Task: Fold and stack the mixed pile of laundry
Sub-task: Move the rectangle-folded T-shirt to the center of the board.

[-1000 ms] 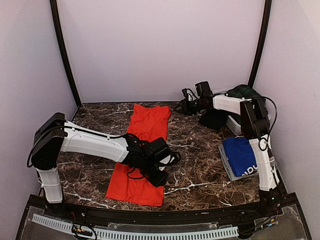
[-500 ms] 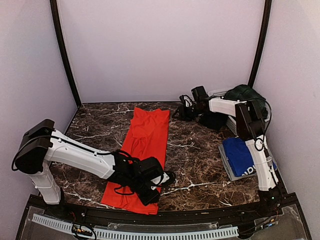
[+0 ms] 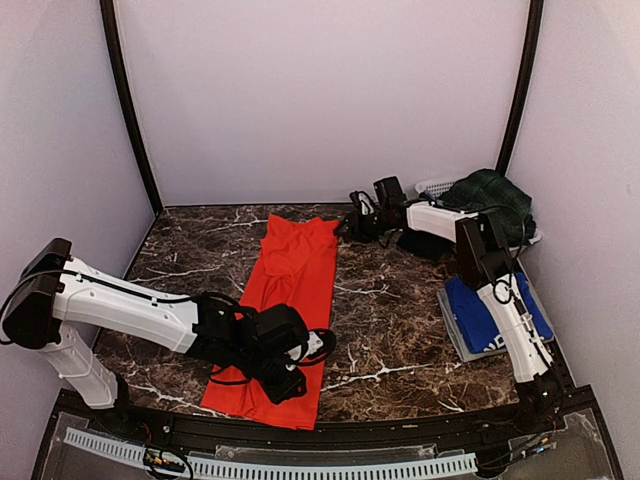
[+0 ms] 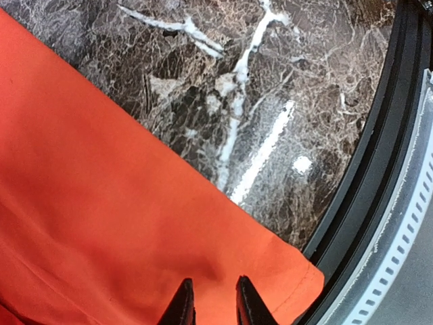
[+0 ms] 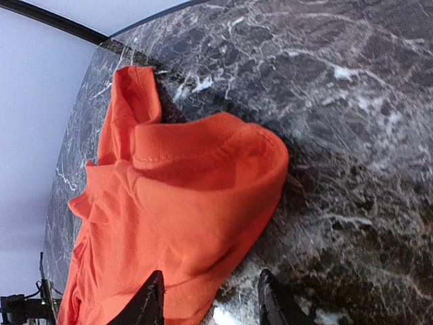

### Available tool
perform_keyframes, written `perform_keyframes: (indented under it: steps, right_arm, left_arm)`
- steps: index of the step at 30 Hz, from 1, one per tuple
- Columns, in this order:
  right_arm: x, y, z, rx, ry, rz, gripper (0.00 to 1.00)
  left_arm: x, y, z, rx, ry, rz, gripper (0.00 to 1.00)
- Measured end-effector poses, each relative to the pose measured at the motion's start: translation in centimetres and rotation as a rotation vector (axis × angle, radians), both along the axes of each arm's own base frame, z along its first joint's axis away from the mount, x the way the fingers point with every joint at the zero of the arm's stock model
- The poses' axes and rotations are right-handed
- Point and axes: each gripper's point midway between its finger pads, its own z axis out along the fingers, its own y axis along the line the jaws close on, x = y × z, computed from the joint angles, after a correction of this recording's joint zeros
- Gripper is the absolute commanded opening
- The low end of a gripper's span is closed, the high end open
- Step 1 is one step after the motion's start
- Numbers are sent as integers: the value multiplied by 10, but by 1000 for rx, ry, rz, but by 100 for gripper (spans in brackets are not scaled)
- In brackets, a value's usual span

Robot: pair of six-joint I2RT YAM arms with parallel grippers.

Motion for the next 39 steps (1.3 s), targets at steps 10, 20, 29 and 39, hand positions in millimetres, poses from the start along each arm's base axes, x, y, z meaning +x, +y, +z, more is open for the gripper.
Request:
perform_keyframes:
  steps: [10, 20, 29, 39]
  right_arm:
    - [15, 11, -4, 32, 24, -46, 5]
    - [21, 7, -4, 26, 20, -82, 0]
    - [41, -2, 17, 32, -38, -128, 0]
    - [65, -24, 33, 53, -84, -186, 15]
  left_arm:
    - [2, 4, -18, 52, 7, 30, 21]
    - [8, 6, -18, 59, -17, 59, 20]
    - [14, 3, -33, 93, -26, 86, 20]
    - [32, -48, -33, 30, -50, 92, 18]
